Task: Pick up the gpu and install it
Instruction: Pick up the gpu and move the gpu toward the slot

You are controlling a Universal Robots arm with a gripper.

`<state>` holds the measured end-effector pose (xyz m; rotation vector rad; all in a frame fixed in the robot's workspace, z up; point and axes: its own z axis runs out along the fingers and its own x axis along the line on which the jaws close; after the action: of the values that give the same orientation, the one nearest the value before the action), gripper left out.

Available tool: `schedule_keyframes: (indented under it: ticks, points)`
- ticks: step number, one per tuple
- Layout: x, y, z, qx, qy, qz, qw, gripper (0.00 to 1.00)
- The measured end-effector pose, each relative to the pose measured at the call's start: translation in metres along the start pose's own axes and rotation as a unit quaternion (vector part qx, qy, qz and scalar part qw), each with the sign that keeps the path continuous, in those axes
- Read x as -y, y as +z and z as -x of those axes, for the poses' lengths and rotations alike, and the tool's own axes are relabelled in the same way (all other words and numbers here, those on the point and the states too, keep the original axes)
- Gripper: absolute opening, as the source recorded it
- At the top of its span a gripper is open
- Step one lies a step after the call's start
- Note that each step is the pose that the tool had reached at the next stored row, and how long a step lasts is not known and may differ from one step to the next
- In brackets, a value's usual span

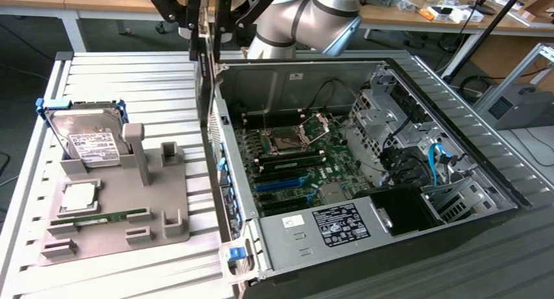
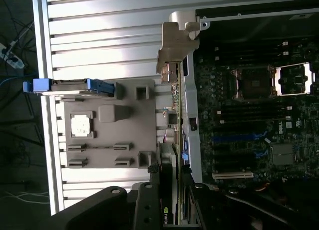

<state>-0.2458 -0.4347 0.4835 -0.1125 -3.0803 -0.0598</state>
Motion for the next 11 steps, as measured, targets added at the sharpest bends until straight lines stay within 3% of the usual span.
schedule_keyframes:
  ticks: [11]
  points:
    - [-0.0010, 0.0041, 0.016, -0.0063, 0.000, -0.0004, 1.0000, 0.27]
